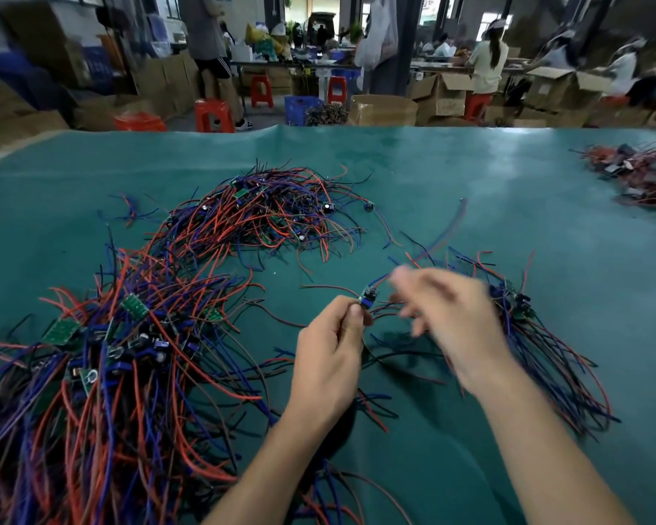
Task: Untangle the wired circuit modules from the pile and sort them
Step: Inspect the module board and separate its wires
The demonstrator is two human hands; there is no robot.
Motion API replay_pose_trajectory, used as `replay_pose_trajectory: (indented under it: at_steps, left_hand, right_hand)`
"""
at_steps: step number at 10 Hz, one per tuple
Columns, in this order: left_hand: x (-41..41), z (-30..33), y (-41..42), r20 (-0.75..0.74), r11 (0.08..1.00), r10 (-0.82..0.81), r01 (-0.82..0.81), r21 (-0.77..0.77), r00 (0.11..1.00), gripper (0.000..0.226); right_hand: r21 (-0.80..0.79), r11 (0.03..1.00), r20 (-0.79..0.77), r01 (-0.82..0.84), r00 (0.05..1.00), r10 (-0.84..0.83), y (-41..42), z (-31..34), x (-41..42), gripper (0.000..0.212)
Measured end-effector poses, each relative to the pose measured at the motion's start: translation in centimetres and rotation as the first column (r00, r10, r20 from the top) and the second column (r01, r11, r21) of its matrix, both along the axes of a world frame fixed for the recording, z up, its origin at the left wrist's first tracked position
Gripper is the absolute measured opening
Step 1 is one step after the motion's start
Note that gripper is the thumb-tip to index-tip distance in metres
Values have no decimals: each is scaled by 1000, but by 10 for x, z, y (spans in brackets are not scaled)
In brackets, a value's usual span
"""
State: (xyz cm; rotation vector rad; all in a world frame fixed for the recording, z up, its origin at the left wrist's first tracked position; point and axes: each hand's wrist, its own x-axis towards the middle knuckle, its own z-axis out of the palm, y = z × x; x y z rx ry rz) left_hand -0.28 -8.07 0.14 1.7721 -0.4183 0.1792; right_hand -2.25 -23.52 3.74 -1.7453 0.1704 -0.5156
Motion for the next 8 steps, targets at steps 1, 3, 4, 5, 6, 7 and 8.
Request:
replay_pose_trajectory:
  at_steps: [1, 3, 4, 5, 6, 7, 8]
  left_hand:
    - [2, 1, 1, -4, 1000, 2, -2, -5, 1000, 33]
    - [-5, 5, -1, -8, 992, -104, 104, 77, 995, 39]
    - [-3, 3, 0, 70, 986, -86, 74, 151, 994, 41]
    - [-3, 1, 0, 60, 984, -43, 32, 178, 997, 39]
    - [-3, 0, -1, 59, 980, -21, 9, 198, 998, 40]
    - [-2, -1, -1, 23, 985, -27, 23, 172, 999, 31]
    - [-1, 0, 1, -90, 996, -25, 32, 86, 996, 16]
  right_hand:
    - [-232, 956, -26, -182, 983, 181, 25, -7, 0, 20]
    - [105, 977, 305, 188, 928, -211, -6, 17, 2, 17]
    - [165, 953, 416, 255, 858, -302, -1, 51, -2, 12]
    - [257, 934, 504, 247, 791, -347, 14, 100, -4, 13]
    - [247, 967, 499, 53, 849, -174, 42, 141, 4, 17]
    - [105, 967, 317, -231, 930, 188, 99, 145, 18, 19]
    - [-5, 919, 139, -395, 910, 391, 159, 126, 32, 25]
